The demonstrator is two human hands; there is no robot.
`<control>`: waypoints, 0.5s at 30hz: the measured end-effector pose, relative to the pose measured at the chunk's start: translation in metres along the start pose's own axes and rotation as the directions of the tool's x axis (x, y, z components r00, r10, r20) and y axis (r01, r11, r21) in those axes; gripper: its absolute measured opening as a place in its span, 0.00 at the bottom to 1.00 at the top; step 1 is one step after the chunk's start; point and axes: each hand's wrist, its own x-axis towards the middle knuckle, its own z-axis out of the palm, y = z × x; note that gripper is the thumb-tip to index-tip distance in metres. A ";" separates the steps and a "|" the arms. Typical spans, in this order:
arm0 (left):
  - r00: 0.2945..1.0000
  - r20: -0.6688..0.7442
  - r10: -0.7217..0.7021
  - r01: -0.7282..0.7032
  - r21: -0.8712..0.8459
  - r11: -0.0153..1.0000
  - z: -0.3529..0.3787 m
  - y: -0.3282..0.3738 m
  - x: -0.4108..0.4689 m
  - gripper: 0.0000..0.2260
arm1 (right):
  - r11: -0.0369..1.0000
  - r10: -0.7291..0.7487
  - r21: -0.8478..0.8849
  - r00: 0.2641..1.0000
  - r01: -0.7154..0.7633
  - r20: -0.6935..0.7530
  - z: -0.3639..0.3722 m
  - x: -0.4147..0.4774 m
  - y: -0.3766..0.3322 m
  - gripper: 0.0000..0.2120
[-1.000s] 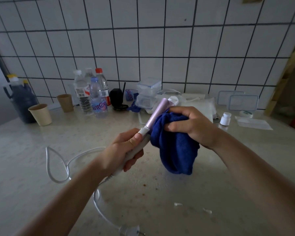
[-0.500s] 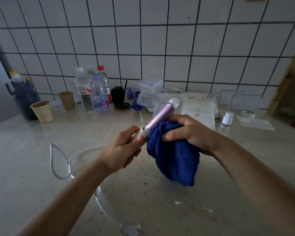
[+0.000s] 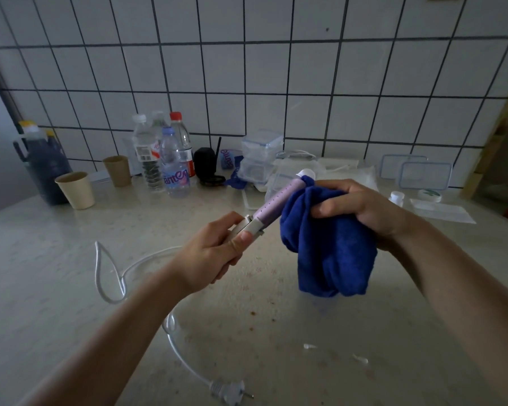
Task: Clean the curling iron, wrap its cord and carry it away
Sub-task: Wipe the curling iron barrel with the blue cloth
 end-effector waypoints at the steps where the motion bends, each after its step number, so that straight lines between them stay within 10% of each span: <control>1: 1.000 0.007 -0.001 0.001 0.004 1.000 0.001 0.001 0.000 0.19 | 1.000 0.011 -0.001 1.000 -0.011 0.029 0.003 0.000 0.001 0.20; 15: 1.000 0.009 0.015 -0.015 0.016 1.000 -0.001 0.002 0.001 0.08 | 0.994 -0.020 -0.111 1.000 0.022 0.017 0.024 0.008 0.009 0.19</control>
